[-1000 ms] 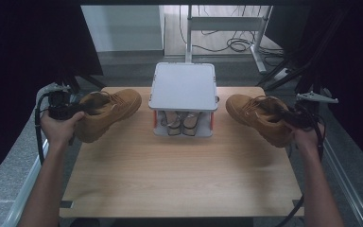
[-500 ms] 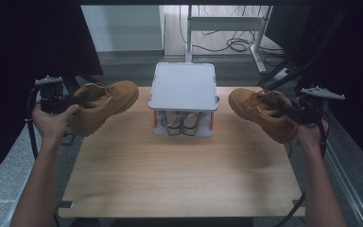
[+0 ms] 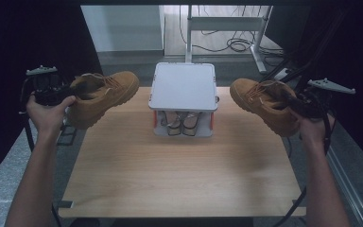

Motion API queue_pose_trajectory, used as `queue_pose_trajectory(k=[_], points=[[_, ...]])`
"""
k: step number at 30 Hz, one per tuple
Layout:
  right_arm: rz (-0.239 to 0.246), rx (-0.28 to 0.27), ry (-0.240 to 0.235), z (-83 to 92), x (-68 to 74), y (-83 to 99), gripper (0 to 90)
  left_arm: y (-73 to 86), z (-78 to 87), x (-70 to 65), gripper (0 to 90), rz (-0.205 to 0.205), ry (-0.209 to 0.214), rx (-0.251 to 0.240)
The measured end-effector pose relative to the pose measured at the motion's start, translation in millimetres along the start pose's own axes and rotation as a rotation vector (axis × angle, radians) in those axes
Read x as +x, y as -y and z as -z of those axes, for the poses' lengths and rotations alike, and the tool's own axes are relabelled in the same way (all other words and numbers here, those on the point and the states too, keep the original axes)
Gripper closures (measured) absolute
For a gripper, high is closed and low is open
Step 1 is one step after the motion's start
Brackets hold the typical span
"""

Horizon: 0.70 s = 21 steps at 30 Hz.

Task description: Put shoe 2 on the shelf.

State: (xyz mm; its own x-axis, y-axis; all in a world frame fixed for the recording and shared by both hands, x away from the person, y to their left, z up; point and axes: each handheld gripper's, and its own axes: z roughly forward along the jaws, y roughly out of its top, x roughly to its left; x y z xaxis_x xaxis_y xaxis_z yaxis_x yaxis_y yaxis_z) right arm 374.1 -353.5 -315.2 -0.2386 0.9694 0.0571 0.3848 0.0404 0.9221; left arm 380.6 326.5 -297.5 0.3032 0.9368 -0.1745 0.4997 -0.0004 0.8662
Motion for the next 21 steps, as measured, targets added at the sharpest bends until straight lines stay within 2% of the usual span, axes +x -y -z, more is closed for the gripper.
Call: queue_pose_trajectory(k=[8, 14, 21], points=[[-0.001, -0.032, -0.006, 4.0, 8.1, -12.6, 74.2, -13.5, -0.5, -8.2, 74.9, -0.009, 0.007, -0.018], [-0.005, -0.059, -0.009, 6.4, 14.8, -23.3, 74.1, -24.4, -1.4, -17.3, 74.8, -0.014, 0.027, -0.032], [-0.006, -0.071, -0.008, 0.7, 30.6, -36.5, 73.9, -35.0, -14.8, -31.9, 74.8, -0.016, 0.056, -0.039]])
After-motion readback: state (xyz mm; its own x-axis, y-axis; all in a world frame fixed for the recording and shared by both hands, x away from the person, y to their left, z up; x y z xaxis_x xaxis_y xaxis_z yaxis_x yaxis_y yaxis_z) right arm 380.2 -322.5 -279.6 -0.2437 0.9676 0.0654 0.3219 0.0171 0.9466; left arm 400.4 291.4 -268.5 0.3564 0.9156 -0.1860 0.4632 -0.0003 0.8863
